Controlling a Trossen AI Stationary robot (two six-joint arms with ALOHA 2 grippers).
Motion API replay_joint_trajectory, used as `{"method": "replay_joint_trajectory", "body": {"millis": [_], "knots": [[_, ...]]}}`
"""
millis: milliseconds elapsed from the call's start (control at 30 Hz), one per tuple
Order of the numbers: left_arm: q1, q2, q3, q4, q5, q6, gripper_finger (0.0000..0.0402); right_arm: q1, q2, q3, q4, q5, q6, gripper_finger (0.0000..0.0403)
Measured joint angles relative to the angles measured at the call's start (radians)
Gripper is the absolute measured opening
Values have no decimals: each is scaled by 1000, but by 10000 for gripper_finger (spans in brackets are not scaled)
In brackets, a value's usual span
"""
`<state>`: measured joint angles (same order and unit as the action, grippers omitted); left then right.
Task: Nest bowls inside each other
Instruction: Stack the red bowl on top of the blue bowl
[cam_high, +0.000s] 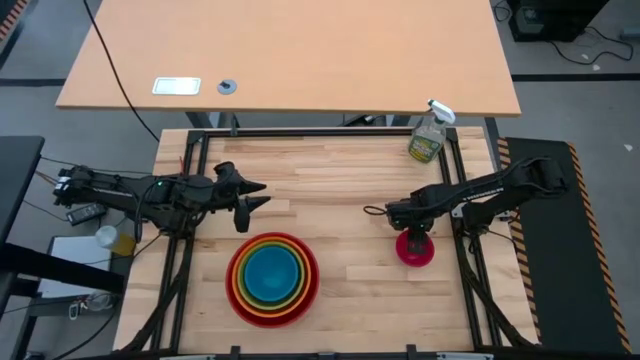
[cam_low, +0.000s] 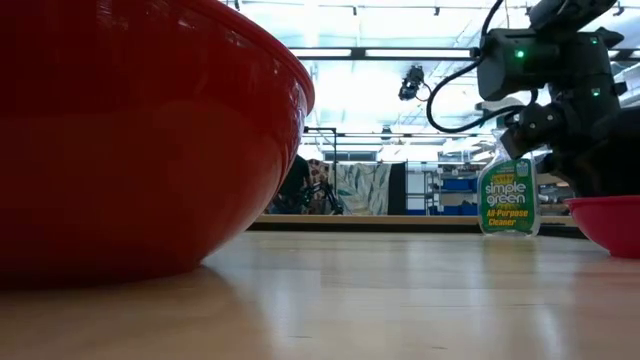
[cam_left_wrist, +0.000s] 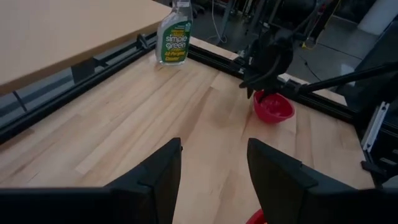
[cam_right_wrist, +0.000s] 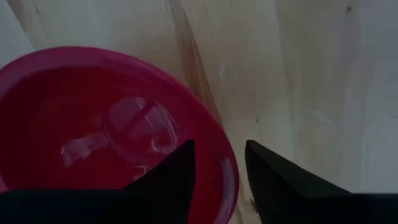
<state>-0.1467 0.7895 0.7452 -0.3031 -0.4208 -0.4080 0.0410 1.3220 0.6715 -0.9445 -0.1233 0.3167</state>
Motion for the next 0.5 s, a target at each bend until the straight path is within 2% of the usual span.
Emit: {"method": "replay_joint_trajectory", "body": {"millis": [333, 500], "knots": [[0, 0, 0, 36, 0, 1, 185, 0, 0, -1, 3, 17, 29, 55], [0, 0, 0, 84, -10, 0, 187, -3, -3, 2, 3, -8, 48, 26]]}}
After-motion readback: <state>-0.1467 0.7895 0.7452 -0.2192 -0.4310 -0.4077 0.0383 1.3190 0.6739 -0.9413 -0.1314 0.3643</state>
